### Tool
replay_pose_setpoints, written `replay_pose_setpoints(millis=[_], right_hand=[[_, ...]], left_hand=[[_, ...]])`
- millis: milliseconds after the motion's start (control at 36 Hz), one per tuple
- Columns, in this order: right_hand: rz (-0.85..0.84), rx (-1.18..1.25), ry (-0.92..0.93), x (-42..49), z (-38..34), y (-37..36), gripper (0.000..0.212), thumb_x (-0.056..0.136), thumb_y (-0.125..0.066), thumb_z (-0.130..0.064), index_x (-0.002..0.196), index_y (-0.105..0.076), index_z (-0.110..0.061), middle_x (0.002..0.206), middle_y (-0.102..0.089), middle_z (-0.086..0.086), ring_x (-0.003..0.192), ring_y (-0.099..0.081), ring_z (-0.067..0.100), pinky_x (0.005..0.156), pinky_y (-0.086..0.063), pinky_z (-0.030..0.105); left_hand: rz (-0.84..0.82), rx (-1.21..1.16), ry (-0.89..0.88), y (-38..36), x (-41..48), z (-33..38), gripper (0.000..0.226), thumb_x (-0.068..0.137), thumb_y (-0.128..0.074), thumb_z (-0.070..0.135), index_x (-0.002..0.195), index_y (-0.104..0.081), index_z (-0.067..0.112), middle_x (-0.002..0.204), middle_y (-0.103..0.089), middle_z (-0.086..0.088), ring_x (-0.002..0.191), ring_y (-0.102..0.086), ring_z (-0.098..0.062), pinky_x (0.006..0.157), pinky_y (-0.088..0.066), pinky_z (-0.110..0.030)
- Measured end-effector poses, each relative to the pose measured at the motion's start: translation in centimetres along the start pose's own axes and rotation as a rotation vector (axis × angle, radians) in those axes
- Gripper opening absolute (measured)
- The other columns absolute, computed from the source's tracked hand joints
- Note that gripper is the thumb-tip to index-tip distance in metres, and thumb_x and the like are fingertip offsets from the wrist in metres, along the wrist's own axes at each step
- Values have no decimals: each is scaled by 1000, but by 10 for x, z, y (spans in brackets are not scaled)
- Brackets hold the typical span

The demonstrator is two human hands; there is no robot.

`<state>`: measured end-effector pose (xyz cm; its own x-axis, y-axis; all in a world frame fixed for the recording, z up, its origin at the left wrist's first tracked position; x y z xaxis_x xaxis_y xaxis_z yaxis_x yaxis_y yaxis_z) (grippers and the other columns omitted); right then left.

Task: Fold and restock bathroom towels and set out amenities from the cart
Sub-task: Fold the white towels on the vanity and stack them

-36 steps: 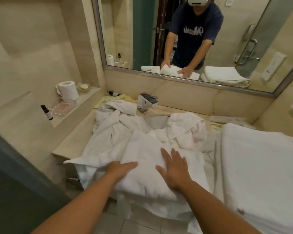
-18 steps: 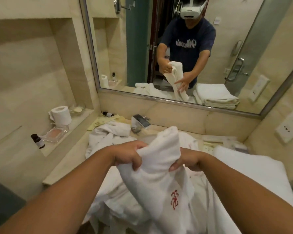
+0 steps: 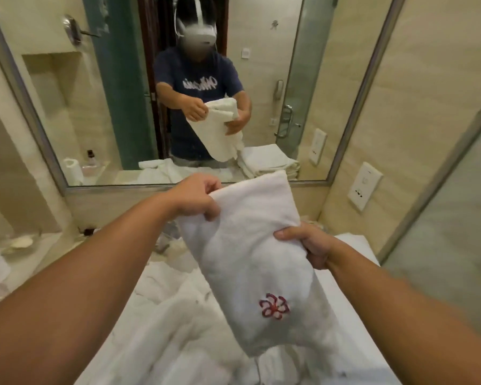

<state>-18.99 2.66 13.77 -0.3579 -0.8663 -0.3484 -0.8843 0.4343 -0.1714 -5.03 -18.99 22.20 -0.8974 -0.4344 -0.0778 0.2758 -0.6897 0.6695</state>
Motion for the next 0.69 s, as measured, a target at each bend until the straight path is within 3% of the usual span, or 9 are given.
replay_pose_setpoints(millis=[111, 194, 250, 306, 333, 389, 472, 583, 694], right_hand=[[116, 56, 37, -30, -20, 26, 64, 74, -75, -20, 135, -61, -8, 130, -68, 20, 116, -68, 40, 94, -57, 48], [200, 130, 70, -56, -33, 51, 60, 75, -71, -21, 132, -61, -6, 127, -70, 22, 110, -70, 39, 92, -58, 48], [227, 195, 105, -72, -41, 68, 66, 68, -82, -19, 129, -62, -3, 121, -72, 22, 103, -73, 38, 81, -62, 45], [234, 265, 128, -84, -45, 83, 69, 66, -87, -21, 127, -64, 0, 117, -72, 23, 98, -74, 38, 74, -63, 45], [251, 280, 132, -89, -45, 93, 61, 74, -79, -24, 128, -62, 1, 116, -73, 23, 97, -74, 37, 74, -63, 45], [308, 278, 127, -96, -43, 118, 53, 85, -64, -23, 133, -59, 0, 120, -71, 22, 102, -73, 36, 82, -62, 45], [436, 163, 82, -105, -36, 161, 56, 88, -68, -26, 137, -59, -2, 122, -72, 19, 105, -72, 35, 92, -58, 46], [816, -353, 10, -112, -23, 224, 42, 91, -76, -36, 126, -66, -14, 107, -75, 3, 91, -73, 25, 75, -58, 35], [954, -571, -65, -94, 15, 260, 54, 95, -72, -34, 142, -53, -14, 133, -62, 8, 117, -60, 32, 96, -48, 38]], left_hand=[[207, -133, -55, -13, 21, 21, 31, 69, -80, 12, 96, -68, 18, 97, -70, -2, 92, -66, -24, 75, -56, -38], [323, -454, 28, -46, 32, 22, 65, 74, -84, 37, 129, -52, 25, 121, -60, 0, 104, -60, -19, 80, -50, -37], [185, -732, 154, -94, 36, 19, 86, 65, -86, 60, 135, -46, 29, 124, -61, 1, 103, -62, -18, 87, -50, -43], [-159, -1005, 225, -154, 33, 27, 75, 69, -77, 70, 129, -63, 27, 117, -71, 1, 103, -69, -23, 95, -51, -46], [-304, -1143, 224, -182, 29, 34, 66, 78, -71, 66, 129, -69, 23, 120, -73, -3, 111, -70, -28, 102, -50, -47], [-415, -1333, 253, -222, 21, 46, 61, 84, -71, 50, 132, -70, 12, 130, -70, -13, 123, -65, -32, 111, -46, -48], [-397, -1330, 293, -259, 22, 58, 62, 78, -81, 32, 134, -67, 9, 128, -71, -16, 118, -68, -33, 102, -53, -48], [-226, -1199, 401, -298, 43, 54, 81, 70, -94, 25, 140, -54, 19, 120, -75, -13, 102, -75, -36, 81, -62, -53], [-106, -1057, 478, -338, 57, 48, 81, 76, -90, 40, 141, -45, 24, 127, -69, -4, 106, -71, -29, 80, -61, -46]])
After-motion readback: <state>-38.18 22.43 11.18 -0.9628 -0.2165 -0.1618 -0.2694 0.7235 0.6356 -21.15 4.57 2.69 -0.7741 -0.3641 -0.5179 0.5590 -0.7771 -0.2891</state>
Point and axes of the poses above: each hand's wrist, its own x-axis towards the middle knuckle, its own y-axis out of the back of the hand, z = x × y, the point moved 5 cm from there along x, towards the middle knuckle
